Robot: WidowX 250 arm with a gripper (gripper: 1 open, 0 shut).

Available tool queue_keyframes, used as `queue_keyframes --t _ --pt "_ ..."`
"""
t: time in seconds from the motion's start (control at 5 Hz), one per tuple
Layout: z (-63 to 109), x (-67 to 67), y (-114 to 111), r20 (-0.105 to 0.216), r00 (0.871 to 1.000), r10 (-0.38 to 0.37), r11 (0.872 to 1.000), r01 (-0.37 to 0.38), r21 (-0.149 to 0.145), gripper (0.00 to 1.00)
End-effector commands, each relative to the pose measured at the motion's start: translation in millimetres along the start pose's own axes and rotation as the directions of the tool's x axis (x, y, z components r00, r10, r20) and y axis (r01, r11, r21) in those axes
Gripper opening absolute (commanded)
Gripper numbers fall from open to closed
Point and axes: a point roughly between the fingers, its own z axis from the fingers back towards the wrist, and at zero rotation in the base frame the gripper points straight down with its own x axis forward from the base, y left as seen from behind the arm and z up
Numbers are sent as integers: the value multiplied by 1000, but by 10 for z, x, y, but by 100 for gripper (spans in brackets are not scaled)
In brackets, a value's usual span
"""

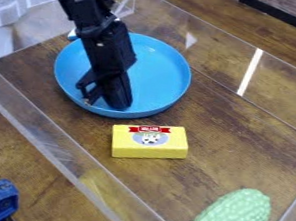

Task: Put the yellow brick in the blue tray

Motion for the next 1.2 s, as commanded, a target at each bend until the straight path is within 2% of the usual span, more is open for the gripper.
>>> queue_keyframes --t 0.0,0.6,0.8,1.0 --pt "190 -36 205 -10 1000 -8 997 9 77 0" --pt "202 -163 370 -11 1000 -3 995 4 102 0" --pt "168 -83 333 -16 997 70 991 -68 119 0" --pt "224 -131 390 -12 997 76 991 -74 110 0"
